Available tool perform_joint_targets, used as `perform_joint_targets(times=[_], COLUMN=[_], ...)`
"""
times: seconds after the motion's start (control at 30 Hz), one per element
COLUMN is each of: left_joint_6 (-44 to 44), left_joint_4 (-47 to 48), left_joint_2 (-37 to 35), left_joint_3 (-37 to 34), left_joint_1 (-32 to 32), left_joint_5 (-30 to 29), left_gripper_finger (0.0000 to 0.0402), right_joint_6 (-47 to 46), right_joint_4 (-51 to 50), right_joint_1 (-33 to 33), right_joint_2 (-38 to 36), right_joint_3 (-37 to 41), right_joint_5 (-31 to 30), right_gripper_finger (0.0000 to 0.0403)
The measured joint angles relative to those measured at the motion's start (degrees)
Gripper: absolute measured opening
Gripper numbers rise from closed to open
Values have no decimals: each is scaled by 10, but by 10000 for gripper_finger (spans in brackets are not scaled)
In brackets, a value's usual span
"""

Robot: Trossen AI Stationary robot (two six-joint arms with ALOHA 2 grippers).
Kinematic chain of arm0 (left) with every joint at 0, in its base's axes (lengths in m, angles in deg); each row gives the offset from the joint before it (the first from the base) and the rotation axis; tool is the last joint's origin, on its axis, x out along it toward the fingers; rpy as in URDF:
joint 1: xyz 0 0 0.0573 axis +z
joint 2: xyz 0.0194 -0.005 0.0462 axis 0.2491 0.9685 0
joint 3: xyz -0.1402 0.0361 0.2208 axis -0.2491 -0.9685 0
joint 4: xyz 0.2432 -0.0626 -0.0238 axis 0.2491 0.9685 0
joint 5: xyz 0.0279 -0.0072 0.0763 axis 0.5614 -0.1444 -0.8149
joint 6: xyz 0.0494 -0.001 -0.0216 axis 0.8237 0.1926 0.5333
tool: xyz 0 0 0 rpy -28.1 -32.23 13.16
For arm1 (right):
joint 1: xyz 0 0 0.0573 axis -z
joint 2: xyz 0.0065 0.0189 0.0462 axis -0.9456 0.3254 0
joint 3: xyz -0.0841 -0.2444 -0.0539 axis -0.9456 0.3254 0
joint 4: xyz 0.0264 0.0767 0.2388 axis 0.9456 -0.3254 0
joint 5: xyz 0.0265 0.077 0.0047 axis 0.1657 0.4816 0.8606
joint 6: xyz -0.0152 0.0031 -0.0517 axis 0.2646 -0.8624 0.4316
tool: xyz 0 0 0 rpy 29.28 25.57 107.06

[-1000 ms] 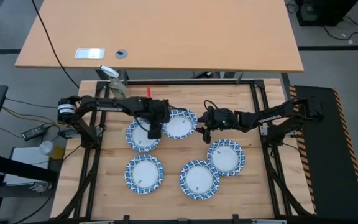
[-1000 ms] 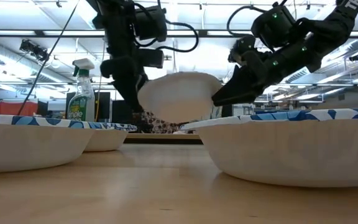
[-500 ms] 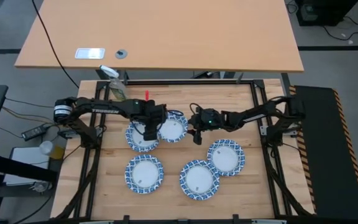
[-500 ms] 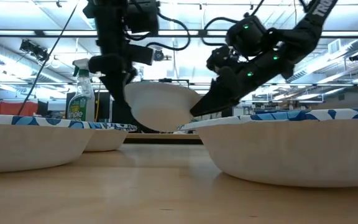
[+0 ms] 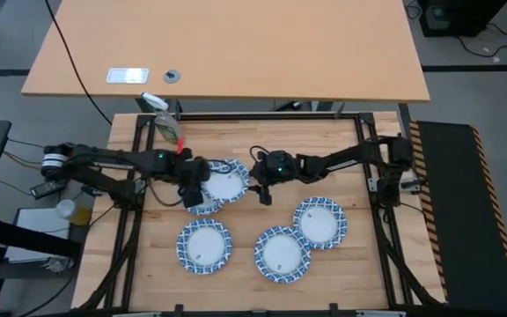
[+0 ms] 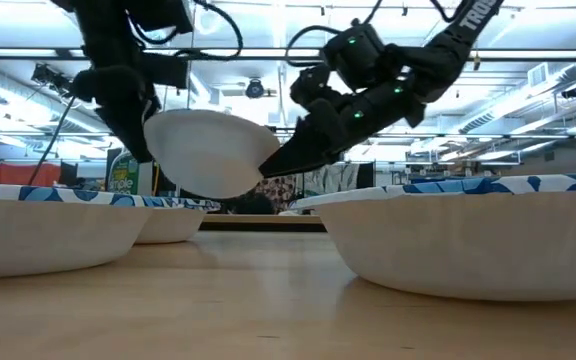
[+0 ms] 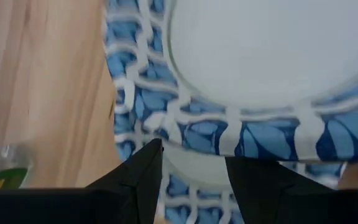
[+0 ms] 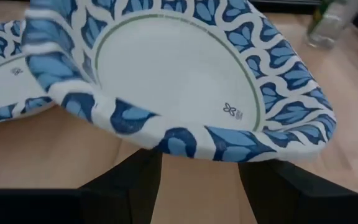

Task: Nest bowls inside each other
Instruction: Stack the white bowl on top of the other white bowl

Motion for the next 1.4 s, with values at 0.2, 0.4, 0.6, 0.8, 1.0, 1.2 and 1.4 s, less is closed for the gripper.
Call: perform_joint_targets(times=[0.2,0.4,0.6,0.8,1.0,1.2,1.4], left_joint_6=[-76,-159,-196,-213,-227,-225,-216], left_joint_4=[45,78,102,123,149,143,120], left_joint_2=[-27,-31,-31,-31,-31,-31,-31], left_joint_3=[-42,-59,-68,-65,-53,-27,-10], left_joint_1=[-44,-99,-131,-132,-132,-132,-132], left_joint_5=[-8,-10,-14,-19,-9,-10,1], left_gripper_finger=[178,178,178,178,178,178,178], right_joint_6=[20,48,70,74,73,73,70], right_joint_4=[-21,-86,-125,-153,-190,-197,-263], right_joint_1=[-4,-10,-10,-10,-11,-11,-11], right_joint_2=[62,112,106,106,106,98,95], right_joint_3=[-81,-164,-182,-182,-181,-180,-180], right_joint_5=[31,42,29,18,-20,-31,-31], right_gripper_finger=[216,216,216,216,217,217,217])
